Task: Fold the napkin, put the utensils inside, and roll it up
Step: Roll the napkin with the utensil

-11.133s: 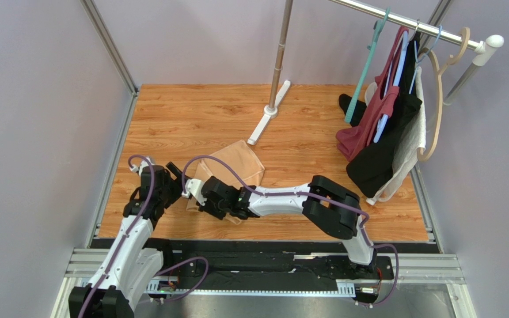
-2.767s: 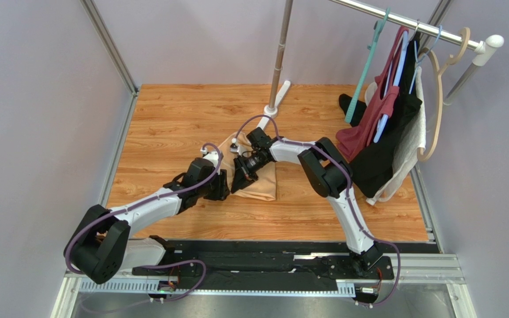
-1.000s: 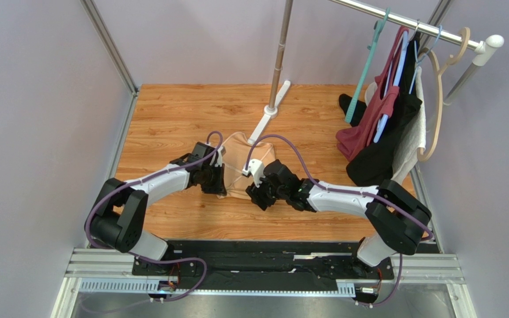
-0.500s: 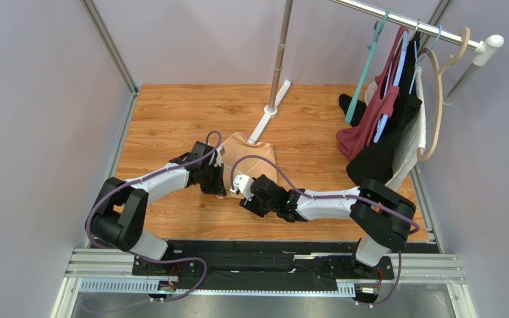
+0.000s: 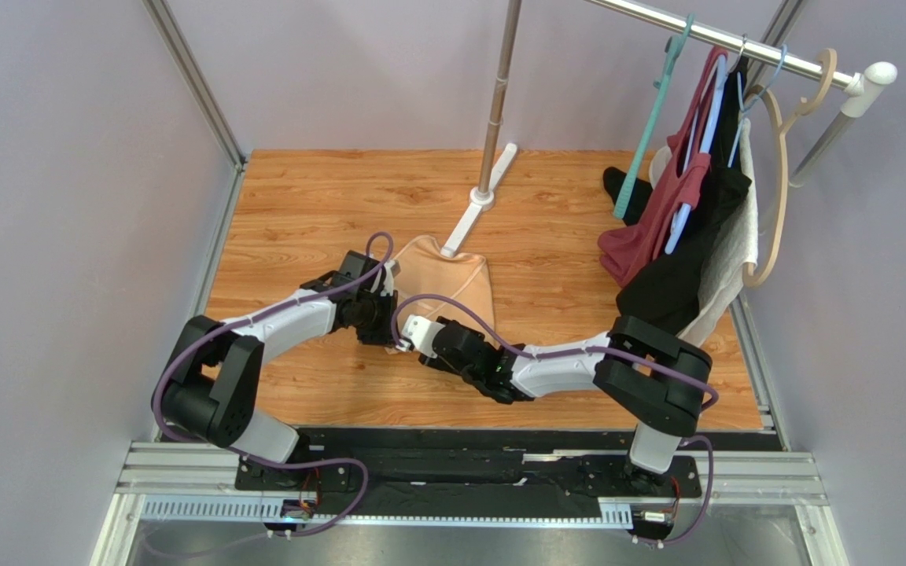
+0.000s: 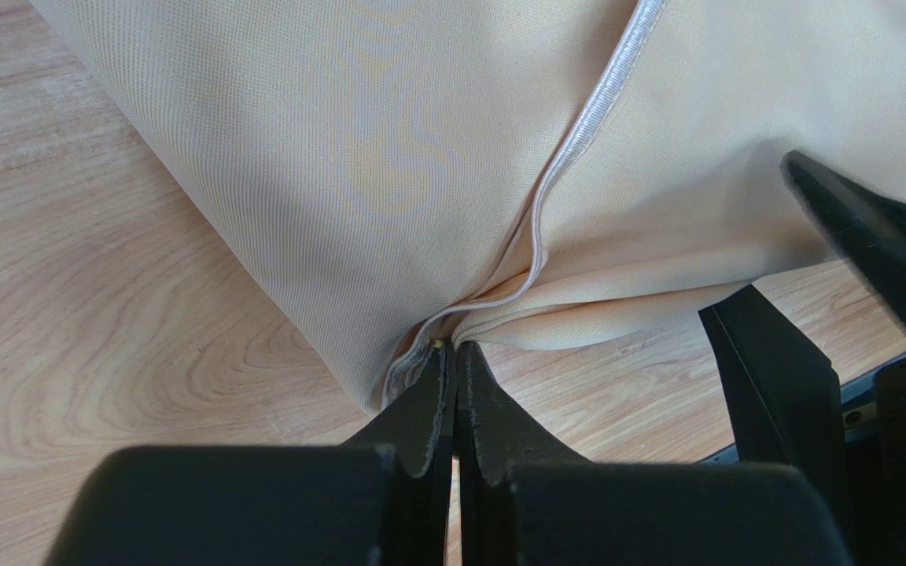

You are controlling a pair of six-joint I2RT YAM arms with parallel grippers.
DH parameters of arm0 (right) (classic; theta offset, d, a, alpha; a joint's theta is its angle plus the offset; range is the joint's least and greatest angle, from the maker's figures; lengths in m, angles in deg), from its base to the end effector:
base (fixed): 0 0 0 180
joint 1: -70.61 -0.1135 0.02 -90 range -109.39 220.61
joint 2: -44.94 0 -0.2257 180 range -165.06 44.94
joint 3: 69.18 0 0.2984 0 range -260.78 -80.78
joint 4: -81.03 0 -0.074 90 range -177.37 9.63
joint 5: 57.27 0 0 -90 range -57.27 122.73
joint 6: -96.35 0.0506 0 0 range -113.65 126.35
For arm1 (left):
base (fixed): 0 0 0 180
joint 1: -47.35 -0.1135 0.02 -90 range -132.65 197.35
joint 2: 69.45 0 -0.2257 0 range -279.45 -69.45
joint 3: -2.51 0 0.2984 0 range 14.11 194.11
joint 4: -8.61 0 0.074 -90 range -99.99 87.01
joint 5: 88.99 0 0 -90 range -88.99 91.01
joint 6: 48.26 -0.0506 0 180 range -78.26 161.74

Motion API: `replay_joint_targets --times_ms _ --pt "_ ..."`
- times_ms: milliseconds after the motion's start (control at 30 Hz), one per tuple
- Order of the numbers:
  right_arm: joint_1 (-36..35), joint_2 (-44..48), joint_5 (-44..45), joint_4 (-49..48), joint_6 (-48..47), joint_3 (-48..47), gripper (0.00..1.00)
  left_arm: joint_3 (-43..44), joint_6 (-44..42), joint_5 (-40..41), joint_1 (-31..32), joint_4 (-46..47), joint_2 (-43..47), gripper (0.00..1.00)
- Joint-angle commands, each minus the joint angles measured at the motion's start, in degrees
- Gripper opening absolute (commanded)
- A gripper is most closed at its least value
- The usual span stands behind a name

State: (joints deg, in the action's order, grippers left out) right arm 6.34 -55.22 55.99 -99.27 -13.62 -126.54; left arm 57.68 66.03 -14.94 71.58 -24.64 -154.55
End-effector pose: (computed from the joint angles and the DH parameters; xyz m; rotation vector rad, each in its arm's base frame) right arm 0.1776 0.3225 0.0515 -1.3469 1.7910 -0.0552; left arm 0.2812 -0.1418 0.0800 0.0908 2.7616 -0.6232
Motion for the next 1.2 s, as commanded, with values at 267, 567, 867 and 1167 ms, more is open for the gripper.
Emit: replay_joint_targets --times_ms 267,567,867,1167 --pt "0.2 -3.9 -19.5 19.9 3.2 -10.4 0.00 3.2 -1.0 -0.4 -0.6 -0.2 2.9 0.00" --pt "2.7 -6.1 -34.3 32.3 10.5 -17.0 0.00 1.5 0.3 6.8 -0.7 -1.6 11.0 0.39" --pt "7.2 -10.8 -46.7 37.5 15.1 -24.1 0.00 -1.9 3.3 11.5 -0.8 -4.4 17.2 0.50" --pt "15.7 -16.2 -63.5 39.9 24.2 -30.5 0.00 -11.7 6.9 13.0 -0.8 2.4 30.5 0.63"
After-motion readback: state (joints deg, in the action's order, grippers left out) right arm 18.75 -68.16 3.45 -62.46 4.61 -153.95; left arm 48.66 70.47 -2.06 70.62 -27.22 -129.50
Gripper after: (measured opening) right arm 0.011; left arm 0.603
